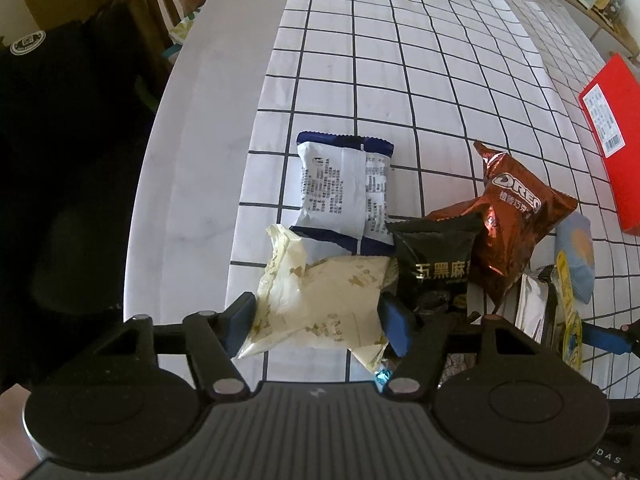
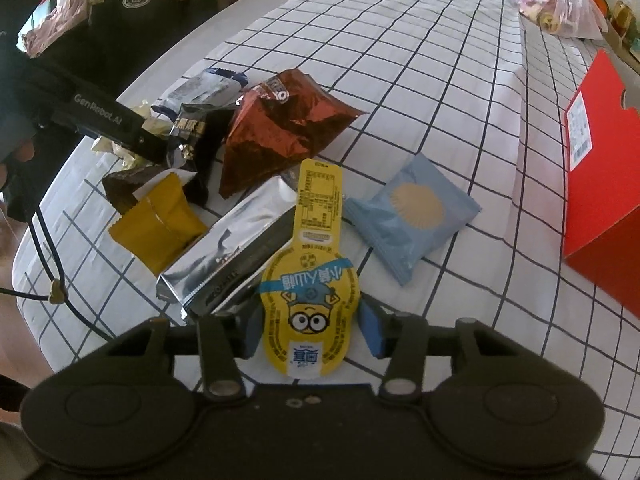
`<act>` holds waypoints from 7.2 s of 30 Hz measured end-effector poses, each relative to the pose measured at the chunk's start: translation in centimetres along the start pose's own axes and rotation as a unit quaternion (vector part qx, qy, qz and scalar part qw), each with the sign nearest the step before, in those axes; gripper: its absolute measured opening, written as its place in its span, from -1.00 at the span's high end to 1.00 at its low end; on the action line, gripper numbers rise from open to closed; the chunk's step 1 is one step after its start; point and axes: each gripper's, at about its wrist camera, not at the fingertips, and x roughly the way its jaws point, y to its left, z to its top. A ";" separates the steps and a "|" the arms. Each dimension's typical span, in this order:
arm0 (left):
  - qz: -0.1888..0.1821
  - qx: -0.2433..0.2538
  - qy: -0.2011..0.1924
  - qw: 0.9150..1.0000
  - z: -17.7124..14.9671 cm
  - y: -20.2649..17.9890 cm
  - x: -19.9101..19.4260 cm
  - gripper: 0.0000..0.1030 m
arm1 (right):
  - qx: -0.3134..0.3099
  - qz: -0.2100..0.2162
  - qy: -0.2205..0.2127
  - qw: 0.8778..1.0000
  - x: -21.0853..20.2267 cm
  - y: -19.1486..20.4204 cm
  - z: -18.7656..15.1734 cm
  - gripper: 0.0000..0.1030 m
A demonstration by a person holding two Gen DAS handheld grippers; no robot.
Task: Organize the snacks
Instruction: 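Grasp the yellow Minion stick snack with the right gripper while the left grasps the cream bun, then carry both snacks into the red box and open both grippers, then withdraw both tools from the box toward the snack pile, then grasp the blue cookie pouch with the right gripper while the left grasps a dark wrapper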
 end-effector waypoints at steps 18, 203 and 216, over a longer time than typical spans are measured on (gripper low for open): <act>-0.008 -0.044 -0.032 0.999 -1.6 1.4 -3.0 -0.09 | 0.045 0.017 -0.046 0.998 -4.4 -1.9 -0.8 0.08; -0.047 -0.018 -0.056 0.997 -3.4 -2.9 -5.9 -0.43 | 0.197 -0.015 -0.055 0.979 -3.1 -7.7 1.3 -0.94; -0.062 -0.047 -0.019 0.997 -2.8 -3.4 -3.0 -0.31 | 0.207 -0.048 -0.038 0.976 1.1 -8.2 3.6 -0.90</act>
